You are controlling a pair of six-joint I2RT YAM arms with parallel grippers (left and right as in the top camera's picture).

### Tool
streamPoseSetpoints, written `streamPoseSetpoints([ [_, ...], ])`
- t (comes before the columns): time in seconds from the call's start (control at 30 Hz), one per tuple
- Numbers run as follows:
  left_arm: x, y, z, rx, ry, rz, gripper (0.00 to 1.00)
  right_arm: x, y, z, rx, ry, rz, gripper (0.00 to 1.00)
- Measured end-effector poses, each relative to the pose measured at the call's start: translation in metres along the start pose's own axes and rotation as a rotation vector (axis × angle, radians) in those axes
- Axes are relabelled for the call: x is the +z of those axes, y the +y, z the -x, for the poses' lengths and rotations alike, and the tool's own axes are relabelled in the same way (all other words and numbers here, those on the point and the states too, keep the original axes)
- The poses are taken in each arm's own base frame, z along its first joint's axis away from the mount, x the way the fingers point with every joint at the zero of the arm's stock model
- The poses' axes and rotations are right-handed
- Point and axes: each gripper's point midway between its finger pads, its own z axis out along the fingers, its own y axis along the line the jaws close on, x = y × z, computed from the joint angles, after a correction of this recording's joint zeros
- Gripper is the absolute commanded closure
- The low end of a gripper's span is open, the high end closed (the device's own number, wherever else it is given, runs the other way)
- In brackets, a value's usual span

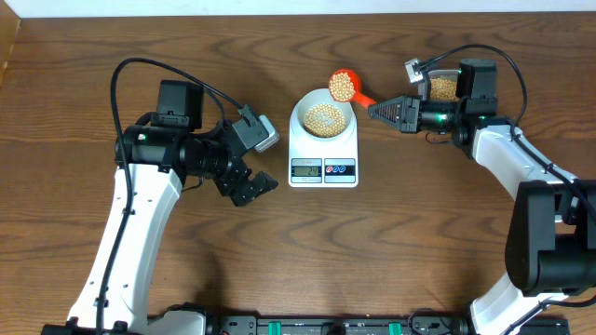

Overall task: Scoop item into bowl and weigh 50g on scale
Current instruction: 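Lift the refilled scoop and carry it left over the scale bowl, then tilt the scoop with the right gripper to pour soybeans into the bowl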

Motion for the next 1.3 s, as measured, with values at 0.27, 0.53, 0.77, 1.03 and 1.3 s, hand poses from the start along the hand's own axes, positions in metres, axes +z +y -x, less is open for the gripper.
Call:
streamPoseSetpoints([
  [0.27,0.0,0.0,0.0,0.0,0.0,0.0,0.02,0.0,-0.0007,-0.0019,-0.043,0.005,-0.002,0.99],
  [0.53,0.0,0.0,0.0,0.0,0.0,0.0,0.02,0.0,-0.0008,-0.0019,-0.065,0.005,-0.003,0.99],
  [0.77,0.0,0.0,0.0,0.0,0.0,0.0,0.02,0.0,-0.0008,-0.0019,-0.068,0.005,-0.003,0.99],
  [1.03,0.0,0.0,0.0,0.0,0.0,0.0,0.02,0.0,-0.0008,-0.0019,-0.08,0.005,-0.003,0.99],
  [1.3,0.0,0.0,0.0,0.0,0.0,0.0,0.02,0.0,-0.0008,-0.0019,-0.095,0.005,-0.003,0.99],
])
